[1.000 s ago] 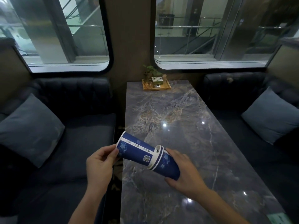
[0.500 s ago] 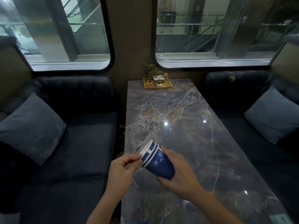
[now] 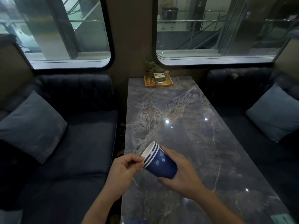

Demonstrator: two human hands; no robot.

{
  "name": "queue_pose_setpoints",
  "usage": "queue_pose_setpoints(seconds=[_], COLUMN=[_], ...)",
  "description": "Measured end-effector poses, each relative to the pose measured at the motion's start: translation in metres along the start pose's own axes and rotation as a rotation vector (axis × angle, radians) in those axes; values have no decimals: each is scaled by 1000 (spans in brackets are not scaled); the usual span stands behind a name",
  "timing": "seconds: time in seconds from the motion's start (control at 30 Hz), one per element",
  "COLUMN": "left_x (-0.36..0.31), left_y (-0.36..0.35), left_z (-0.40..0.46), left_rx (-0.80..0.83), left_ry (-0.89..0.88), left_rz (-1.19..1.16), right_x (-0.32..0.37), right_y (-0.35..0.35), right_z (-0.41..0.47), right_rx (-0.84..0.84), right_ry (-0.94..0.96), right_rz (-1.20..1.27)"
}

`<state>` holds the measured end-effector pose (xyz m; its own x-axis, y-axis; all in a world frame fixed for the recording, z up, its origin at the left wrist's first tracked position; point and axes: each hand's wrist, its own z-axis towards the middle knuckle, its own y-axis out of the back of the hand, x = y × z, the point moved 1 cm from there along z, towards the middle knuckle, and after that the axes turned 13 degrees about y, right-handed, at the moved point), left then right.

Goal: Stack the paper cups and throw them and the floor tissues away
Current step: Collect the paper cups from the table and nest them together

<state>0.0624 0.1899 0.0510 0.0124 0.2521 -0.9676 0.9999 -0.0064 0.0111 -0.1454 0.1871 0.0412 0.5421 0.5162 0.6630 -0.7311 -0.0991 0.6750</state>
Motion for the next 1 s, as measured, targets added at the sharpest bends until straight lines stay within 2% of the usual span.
queue_pose_setpoints(seconds=[0.13, 0.33, 0.57, 1.0], left_x=[0, -2, 5, 29], left_y=[-2, -24, -70, -137], left_z=[0, -10, -31, -83], left_rx=[4, -17, -137, -301], left_ry=[13, 29, 59, 127], left_rz=[16, 51, 91, 100], right_x=[-1, -8, -29, -48], right_y=[2, 8, 17, 38], right_z=[-4, -18, -52, -119], right_rx=[-3, -34, -51, 9], right_ry=[-6, 53, 80, 103], right_rz=[47, -17, -215, -246])
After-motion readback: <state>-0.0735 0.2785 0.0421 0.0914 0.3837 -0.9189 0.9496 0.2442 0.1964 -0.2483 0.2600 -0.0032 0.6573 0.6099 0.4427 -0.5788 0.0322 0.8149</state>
